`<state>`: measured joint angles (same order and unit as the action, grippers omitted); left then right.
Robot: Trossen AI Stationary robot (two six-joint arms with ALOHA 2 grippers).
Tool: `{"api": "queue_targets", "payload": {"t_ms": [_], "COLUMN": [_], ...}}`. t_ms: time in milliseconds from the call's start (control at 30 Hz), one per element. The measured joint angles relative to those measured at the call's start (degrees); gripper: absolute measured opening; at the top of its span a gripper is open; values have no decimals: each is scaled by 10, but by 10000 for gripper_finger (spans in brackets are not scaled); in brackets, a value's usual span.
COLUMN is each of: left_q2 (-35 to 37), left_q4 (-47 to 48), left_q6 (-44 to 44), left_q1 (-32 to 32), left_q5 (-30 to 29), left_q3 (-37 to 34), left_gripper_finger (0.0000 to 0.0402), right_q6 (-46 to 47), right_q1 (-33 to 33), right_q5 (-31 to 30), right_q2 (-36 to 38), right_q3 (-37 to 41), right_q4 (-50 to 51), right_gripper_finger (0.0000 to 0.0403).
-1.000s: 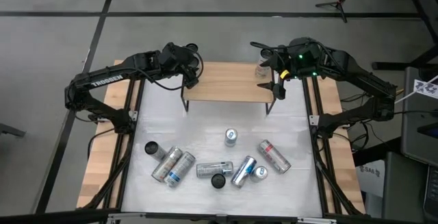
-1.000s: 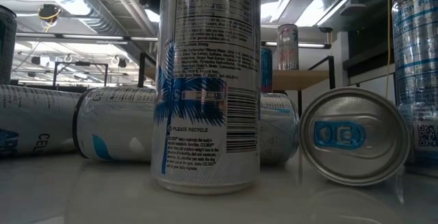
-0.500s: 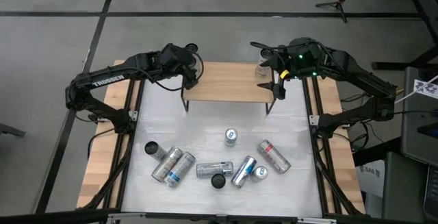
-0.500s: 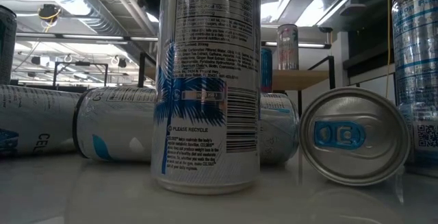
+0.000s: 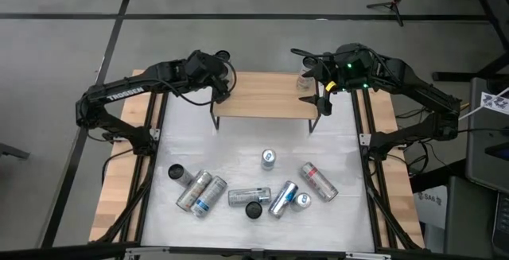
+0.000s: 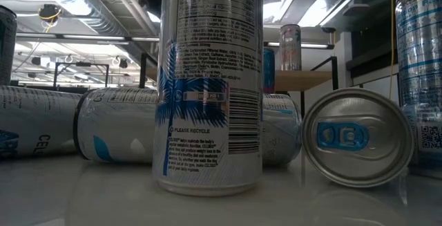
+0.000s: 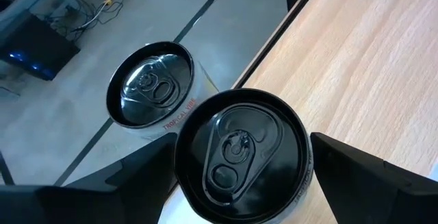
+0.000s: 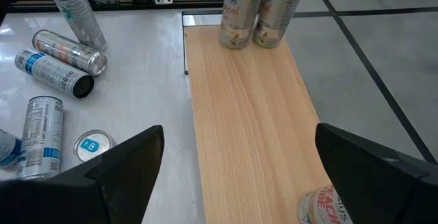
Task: Sort soda cans
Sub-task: Put the right white yellow soda can on the shelf and align with other white yellow soda cans, then put the left white pink soda can on the shelf and align with other white pink soda cans
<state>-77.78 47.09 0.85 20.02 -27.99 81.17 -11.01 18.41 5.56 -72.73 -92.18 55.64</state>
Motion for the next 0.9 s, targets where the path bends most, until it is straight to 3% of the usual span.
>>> {"api": "queue_targets", "payload": {"t_ms": [600, 900], "left_q2": [16, 66], "left_q4": [-2, -8], "left_q6": [4, 16], "left_q1": [-2, -26], "left_q5": [-18, -11], "left_q3": [1, 2], "left_gripper_finger": [321, 321], "right_q6": [0, 0], "right_q1": [0, 0], "right_q5": [0, 0], "right_q2": [0, 0], "right_q3": [0, 0], "right_q4": [0, 0], "right_gripper_finger": [376, 376]}}
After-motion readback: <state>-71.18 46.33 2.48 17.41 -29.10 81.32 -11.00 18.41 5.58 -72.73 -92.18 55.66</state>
